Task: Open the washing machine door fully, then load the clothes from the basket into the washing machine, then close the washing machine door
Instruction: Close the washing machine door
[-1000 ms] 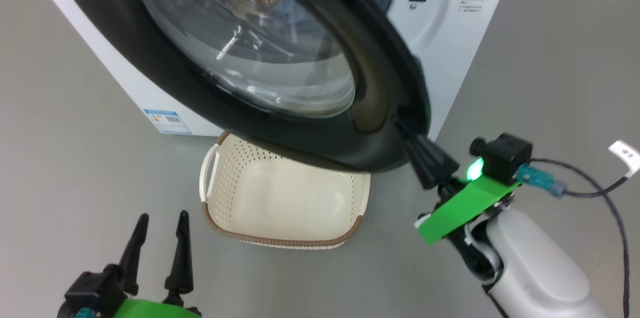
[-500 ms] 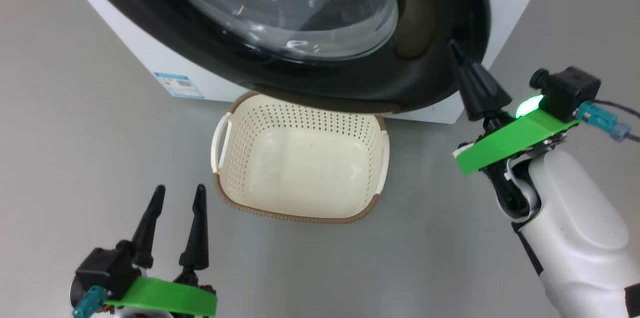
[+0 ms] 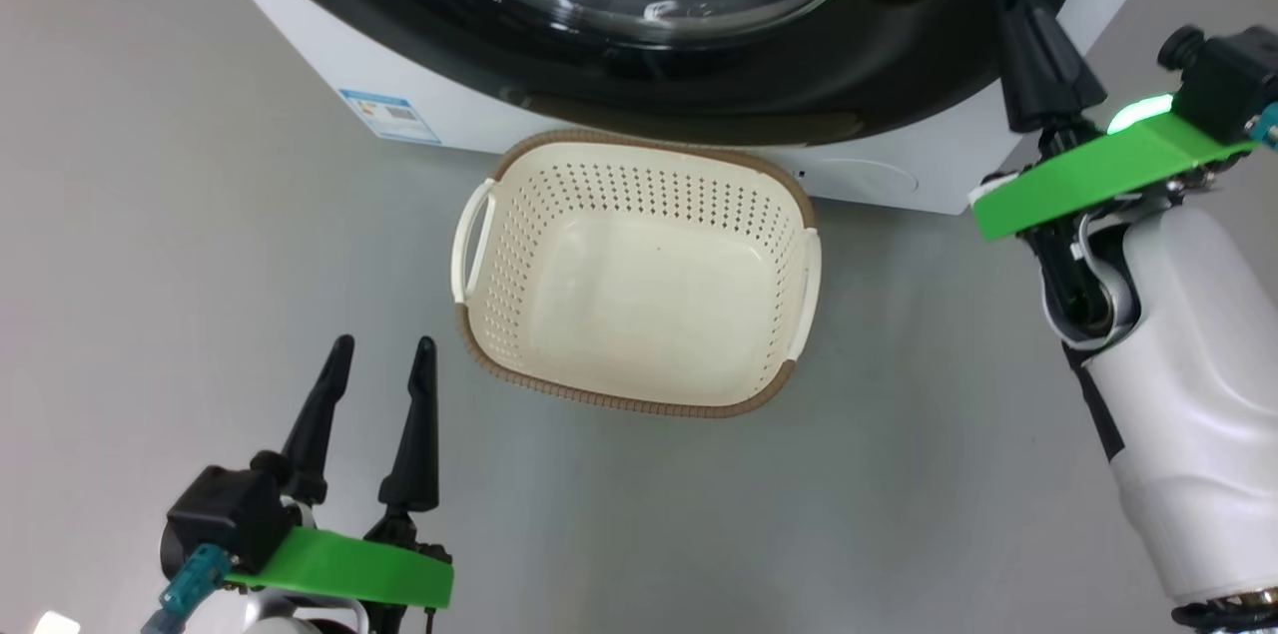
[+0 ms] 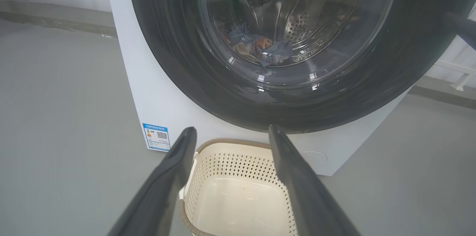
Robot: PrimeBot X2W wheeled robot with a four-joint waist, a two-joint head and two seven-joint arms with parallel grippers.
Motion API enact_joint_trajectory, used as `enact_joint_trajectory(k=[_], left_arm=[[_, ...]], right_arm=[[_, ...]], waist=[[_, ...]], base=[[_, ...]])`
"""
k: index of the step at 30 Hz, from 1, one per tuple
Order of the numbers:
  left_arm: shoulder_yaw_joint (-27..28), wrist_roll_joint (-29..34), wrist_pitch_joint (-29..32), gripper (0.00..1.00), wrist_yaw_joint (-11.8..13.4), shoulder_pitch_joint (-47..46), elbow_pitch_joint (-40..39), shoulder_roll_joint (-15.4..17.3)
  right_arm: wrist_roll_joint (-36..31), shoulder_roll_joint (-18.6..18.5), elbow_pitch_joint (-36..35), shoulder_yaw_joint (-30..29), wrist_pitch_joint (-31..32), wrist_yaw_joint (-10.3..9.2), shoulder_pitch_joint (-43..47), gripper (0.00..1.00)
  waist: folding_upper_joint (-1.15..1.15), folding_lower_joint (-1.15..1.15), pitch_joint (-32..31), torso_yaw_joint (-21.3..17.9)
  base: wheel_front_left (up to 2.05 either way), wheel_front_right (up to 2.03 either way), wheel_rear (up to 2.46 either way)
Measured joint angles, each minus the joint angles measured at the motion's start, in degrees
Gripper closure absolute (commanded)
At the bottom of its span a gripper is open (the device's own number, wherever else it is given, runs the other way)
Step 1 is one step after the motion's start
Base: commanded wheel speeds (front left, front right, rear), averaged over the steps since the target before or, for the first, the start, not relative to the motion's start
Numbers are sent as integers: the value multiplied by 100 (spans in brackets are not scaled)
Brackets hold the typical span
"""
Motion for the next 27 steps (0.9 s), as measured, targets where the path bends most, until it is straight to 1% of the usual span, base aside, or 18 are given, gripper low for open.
enact_joint_trajectory(k=[12,20,21,22,24,25,27], left_arm=[[-90,-42,0,0,0,-118,-7,-3],[-66,-42,0,0,0,-126,76,-5],[-48,-42,1,0,0,-125,101,-7],[-24,-42,0,0,0,-122,126,-7],[25,-42,0,0,0,-103,175,-7],[45,-41,0,0,0,-94,214,-7],[89,-41,1,0,0,-68,283,-7]], right_arm=[[-176,26,130,-242,0,9,-320,100],[-274,44,152,-179,0,20,-322,100],[-274,40,148,-114,-1,18,-302,97],[-271,40,140,-55,0,16,-253,97],[-265,56,132,59,-1,15,-94,86],[-263,64,131,129,0,15,9,78],[-240,96,134,211,-1,15,198,55]], waist=[[0,0,165,150],[0,0,70,146],[0,0,35,139],[0,0,-5,131],[0,0,-92,110],[0,0,-141,97],[0,0,-239,69]], base=[[0,0,0],[0,0,0],[0,0,0],[0,0,0],[0,0,0],[0,0,0],[0,0,0]])
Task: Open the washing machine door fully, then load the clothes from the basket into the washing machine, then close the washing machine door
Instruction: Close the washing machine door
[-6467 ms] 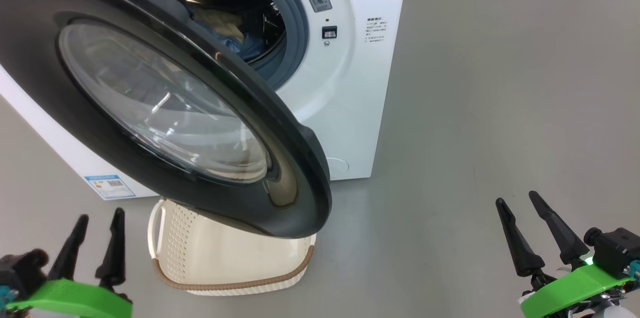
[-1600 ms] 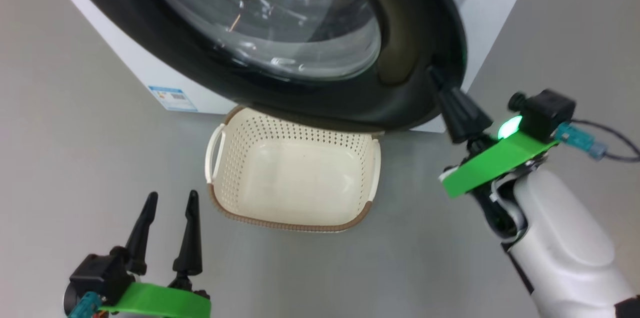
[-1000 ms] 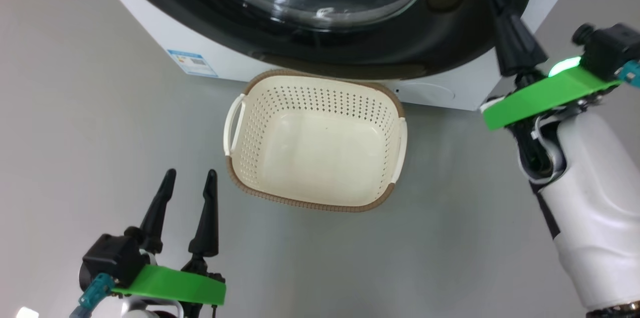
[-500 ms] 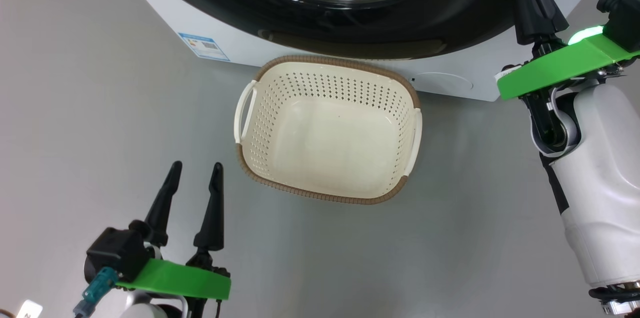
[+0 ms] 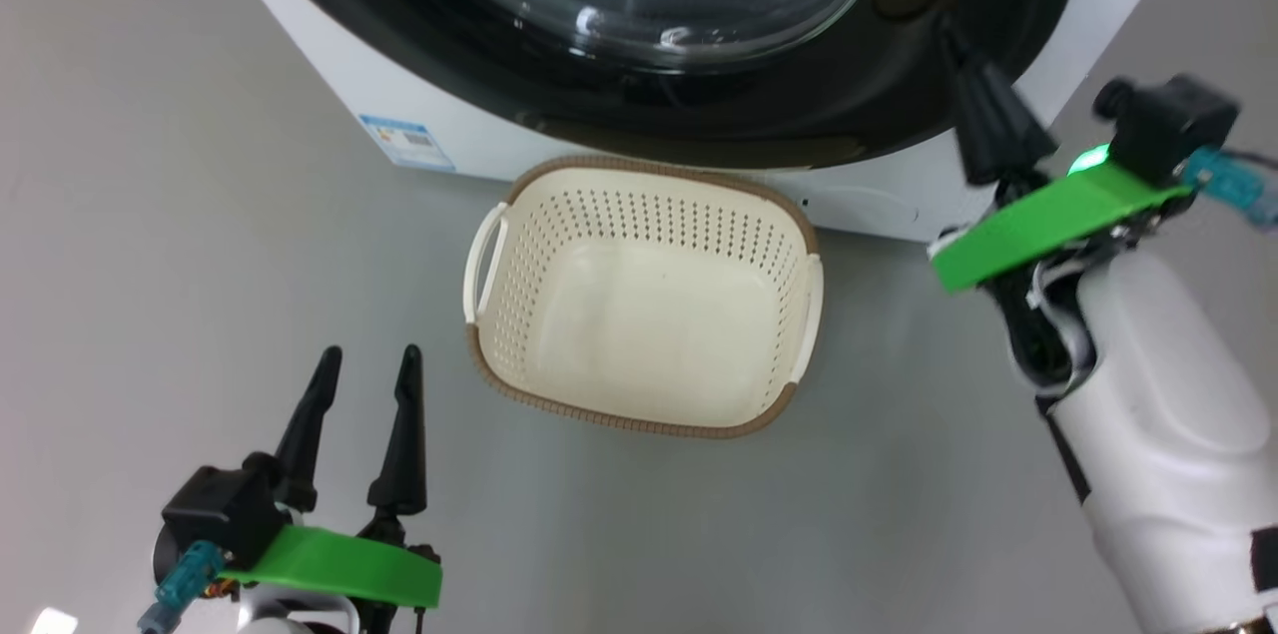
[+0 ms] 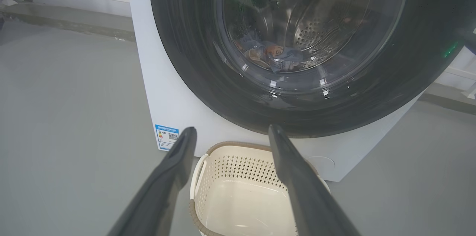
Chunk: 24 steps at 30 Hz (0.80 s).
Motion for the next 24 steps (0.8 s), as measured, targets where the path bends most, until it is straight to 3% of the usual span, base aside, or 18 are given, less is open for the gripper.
enact_joint_trajectory(k=[1,3,4,11,24], left_arm=[[24,1,-1,0,0,14,33,1],[43,38,0,0,0,34,104,0],[66,52,-1,0,0,50,141,0],[254,144,-1,0,0,121,335,3],[439,164,-1,0,0,257,546,175]], right_arm=[[15,11,-2,46,1,0,82,50],[23,21,-5,123,1,0,218,12],[33,26,-19,145,1,0,282,0],[112,25,-102,292,1,0,815,0],[111,-41,-75,-21,1,0,1883,0]], waist=[[0,0,-50,-18],[0,0,-151,-54],[0,0,-202,-74],[0,0,-537,-246],[0,0,-1053,-759]], base=[[0,0,0],[0,0,0],[0,0,0],[0,0,0],[0,0,0]])
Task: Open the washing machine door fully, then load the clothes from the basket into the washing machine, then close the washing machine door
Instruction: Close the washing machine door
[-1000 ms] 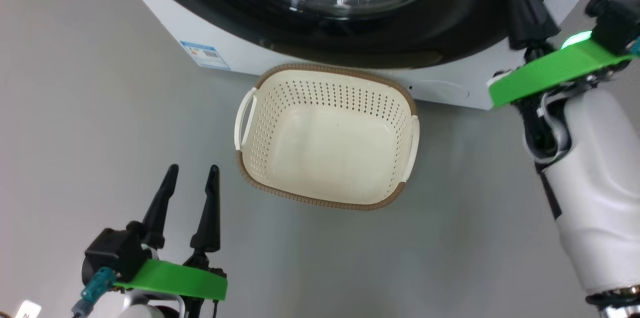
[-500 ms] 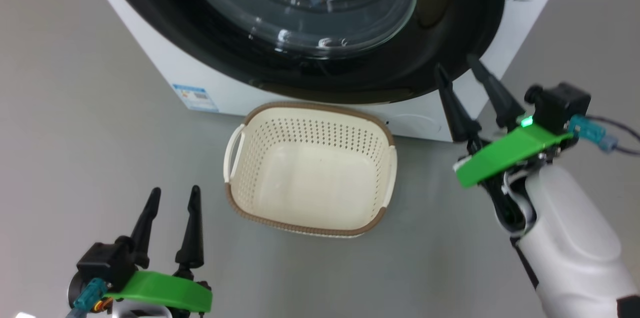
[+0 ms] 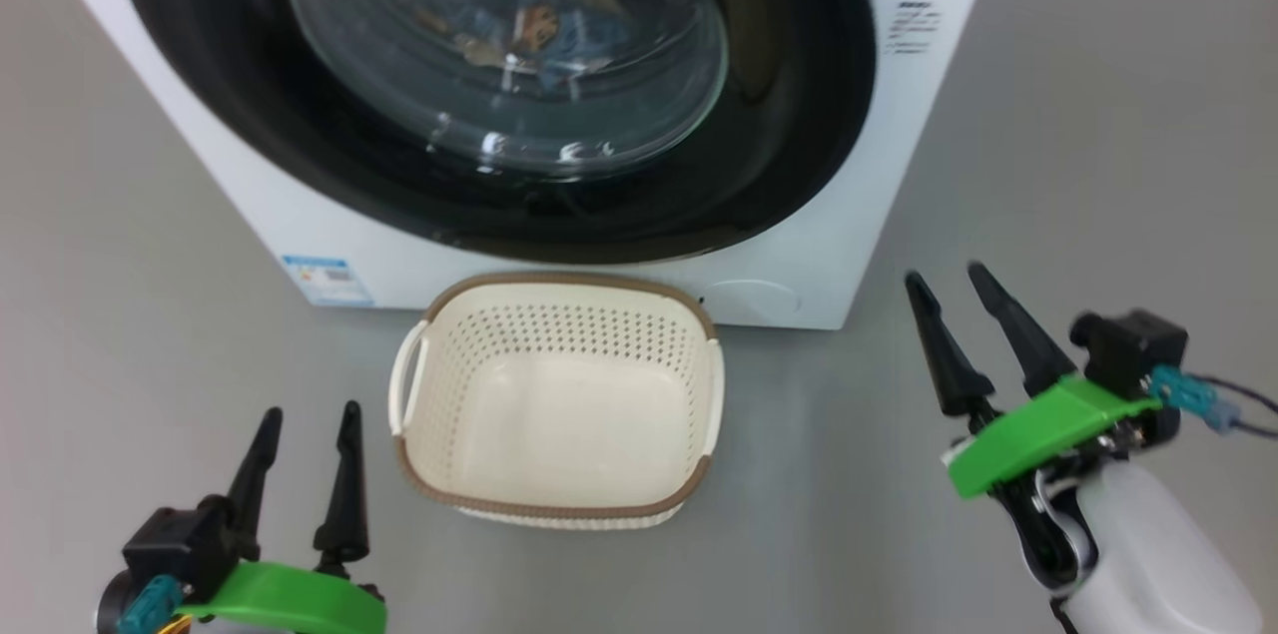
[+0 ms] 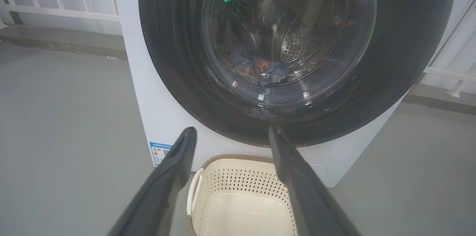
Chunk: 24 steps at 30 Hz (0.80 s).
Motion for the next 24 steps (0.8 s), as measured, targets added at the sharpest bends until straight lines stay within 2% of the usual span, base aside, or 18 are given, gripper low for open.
enact_joint_trajectory(k=[24], left_arm=[[313,-1,1,0,0,512,153,265]], right_arm=[[-63,-53,-211,-641,0,0,1092,0]], waist=[[0,0,-558,-1051]], base=[[0,0,0]])
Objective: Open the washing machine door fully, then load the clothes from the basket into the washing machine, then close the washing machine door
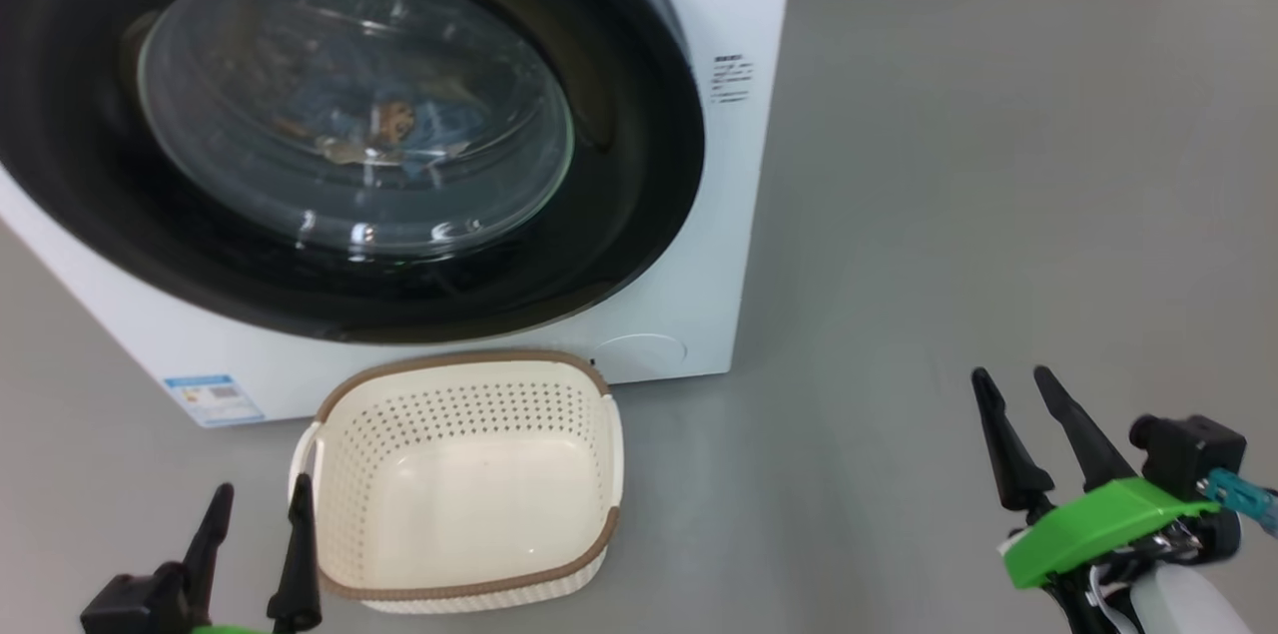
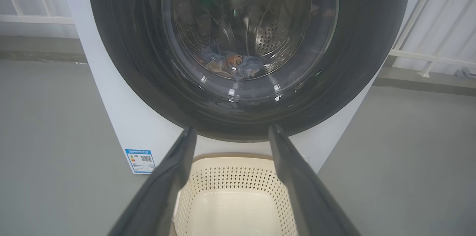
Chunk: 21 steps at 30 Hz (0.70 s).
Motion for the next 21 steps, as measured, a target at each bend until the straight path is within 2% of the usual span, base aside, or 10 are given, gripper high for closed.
enact_joint_trajectory(k=[21], left_arm=[[327,176,0,0,0,254,0,12]], right_arm=[[-85,-9,-134,-476,0,0,481,0]], waist=[[0,0,-85,-421]], base=[[0,0,0]])
